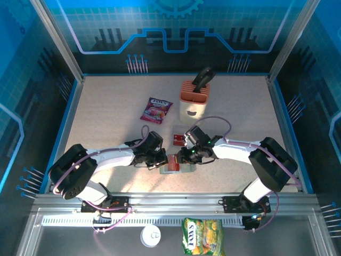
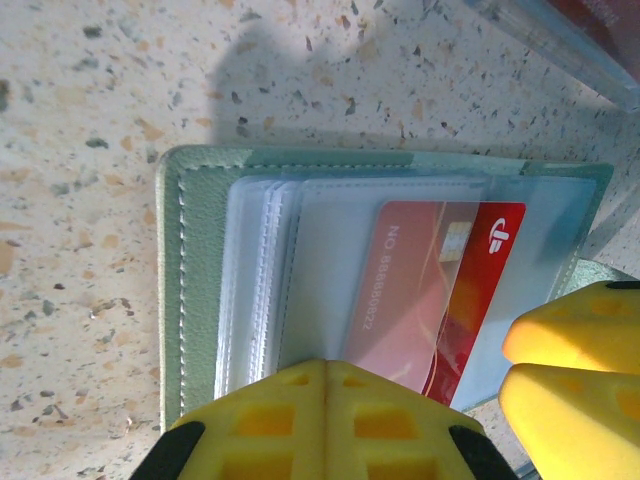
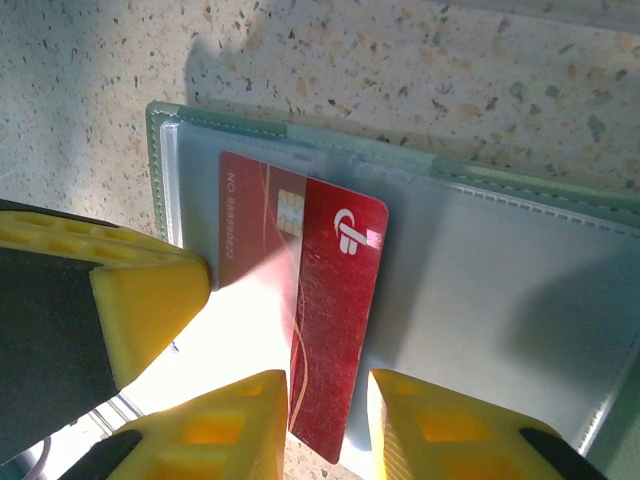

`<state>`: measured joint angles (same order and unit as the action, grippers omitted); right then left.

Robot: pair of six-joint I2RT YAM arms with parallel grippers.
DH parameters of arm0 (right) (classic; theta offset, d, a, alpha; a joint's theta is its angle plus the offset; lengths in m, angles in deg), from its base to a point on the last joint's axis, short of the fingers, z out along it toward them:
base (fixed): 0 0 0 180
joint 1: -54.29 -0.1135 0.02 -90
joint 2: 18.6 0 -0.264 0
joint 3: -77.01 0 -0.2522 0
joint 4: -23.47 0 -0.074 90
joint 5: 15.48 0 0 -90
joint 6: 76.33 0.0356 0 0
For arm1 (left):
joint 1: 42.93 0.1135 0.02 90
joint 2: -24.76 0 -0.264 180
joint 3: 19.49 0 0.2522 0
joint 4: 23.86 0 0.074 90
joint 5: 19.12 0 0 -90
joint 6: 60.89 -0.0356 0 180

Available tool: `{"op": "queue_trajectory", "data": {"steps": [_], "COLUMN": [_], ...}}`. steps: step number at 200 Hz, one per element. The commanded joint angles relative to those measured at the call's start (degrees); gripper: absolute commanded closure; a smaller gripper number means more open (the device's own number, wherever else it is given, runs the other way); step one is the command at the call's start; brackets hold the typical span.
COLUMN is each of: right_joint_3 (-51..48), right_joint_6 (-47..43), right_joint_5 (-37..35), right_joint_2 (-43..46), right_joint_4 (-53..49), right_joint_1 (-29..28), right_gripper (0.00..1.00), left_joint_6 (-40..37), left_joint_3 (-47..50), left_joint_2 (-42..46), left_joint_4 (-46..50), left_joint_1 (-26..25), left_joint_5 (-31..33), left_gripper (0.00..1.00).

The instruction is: Take the credit cards out of the card holder

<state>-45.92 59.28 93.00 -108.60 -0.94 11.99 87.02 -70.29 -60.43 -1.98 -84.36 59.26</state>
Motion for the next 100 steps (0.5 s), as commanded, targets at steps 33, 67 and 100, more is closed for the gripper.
{"op": "queue_trajectory", "data": {"steps": [33,67,100], "right_joint_3": [-0.7,-1.4,-2.6], "right_joint_6": [0.9,2.2,4.1], "right_joint_5": [3.0,4.9,6.2], "right_joint_2": [-2.7,-3.6,-3.1], "right_joint_4": [1.9,4.9,8.6], "right_joint_1": [0.6,0.6,0.6], "right_gripper": [0.73,0.74,0.76], "left_joint_6": [-1.0,-1.0,-1.0], "left_joint_3": [-0.1,0.0,-0.1], "left_joint_2": [-1.2,-1.3,-1.3], "left_joint_4": [2.3,2.7,2.6], "left_joint_1": [-0.3,-0.3,-0.3], "left_joint_5": [0.7,0.8,0.7], "left_gripper": [1.0,1.0,1.0]}}
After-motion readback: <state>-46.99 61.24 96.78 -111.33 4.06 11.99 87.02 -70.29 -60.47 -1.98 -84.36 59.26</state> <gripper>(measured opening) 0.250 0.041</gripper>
